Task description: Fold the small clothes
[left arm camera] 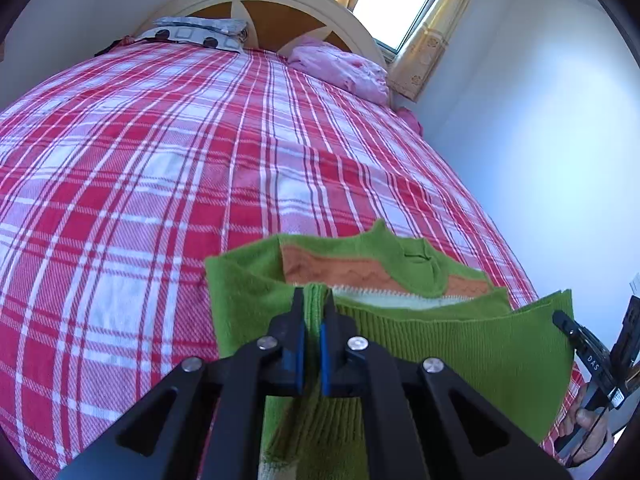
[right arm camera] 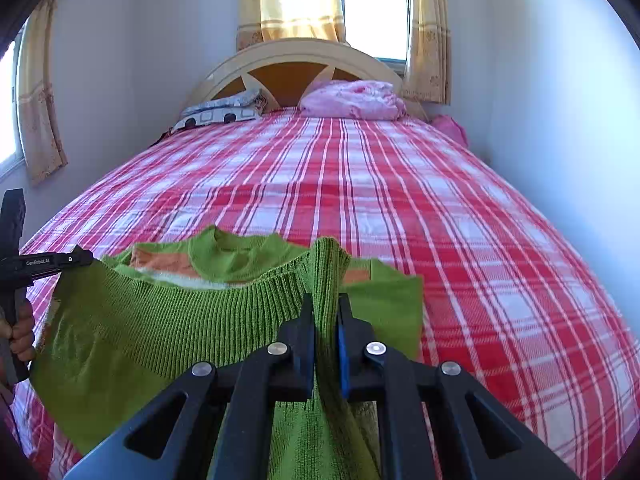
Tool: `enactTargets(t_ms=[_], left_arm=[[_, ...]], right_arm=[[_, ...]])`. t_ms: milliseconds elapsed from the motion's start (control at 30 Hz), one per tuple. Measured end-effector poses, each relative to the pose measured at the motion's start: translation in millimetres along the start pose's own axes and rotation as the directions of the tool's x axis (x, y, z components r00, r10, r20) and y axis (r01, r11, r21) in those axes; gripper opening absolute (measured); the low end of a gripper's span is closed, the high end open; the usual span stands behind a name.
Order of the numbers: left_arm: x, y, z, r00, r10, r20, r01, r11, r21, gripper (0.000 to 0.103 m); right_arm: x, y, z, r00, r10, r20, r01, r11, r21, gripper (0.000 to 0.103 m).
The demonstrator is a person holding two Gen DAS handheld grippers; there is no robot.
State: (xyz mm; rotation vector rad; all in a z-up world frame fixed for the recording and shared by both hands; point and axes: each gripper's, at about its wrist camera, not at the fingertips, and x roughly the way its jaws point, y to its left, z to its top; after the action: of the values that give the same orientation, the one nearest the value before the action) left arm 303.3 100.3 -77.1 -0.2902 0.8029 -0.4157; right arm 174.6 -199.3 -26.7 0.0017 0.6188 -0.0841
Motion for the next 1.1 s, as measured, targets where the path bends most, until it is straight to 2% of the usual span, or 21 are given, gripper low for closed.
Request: enactTargets(t_ms=[167, 600, 900, 1100], left_arm=[[8, -9, 6, 0.998, 0.061, -0.011, -0.06, 0.997, 0.038, 0.006], [26, -8, 33, 0.997, 0.081, -0.01, -0.081, 0.997, 0.001, 0.006], [39, -2, 53, 0.997, 0.083, 0.008, -0.083, 0.996, -0.045, 0.006], [56, -2, 63, 0.993, 0.115, 0.014, -0.114, 0.993, -0.044, 0.006]], right_arm=[[4, 1, 9, 1.0, -0.008, 0.019, 0.009, 1.0, -0.015, 0.008], [23, -4, 24, 0.999, -0.033, 0.024, 0.034, 0.999, -0.014, 0.008], [51, -8, 38, 0.998, -0.054, 0.023, 0.054, 0.998, -0.018, 0.008], [69, -7, 45, 0.997, -0.076, 0.022, 0.077, 0.996, -0.039, 0.008]])
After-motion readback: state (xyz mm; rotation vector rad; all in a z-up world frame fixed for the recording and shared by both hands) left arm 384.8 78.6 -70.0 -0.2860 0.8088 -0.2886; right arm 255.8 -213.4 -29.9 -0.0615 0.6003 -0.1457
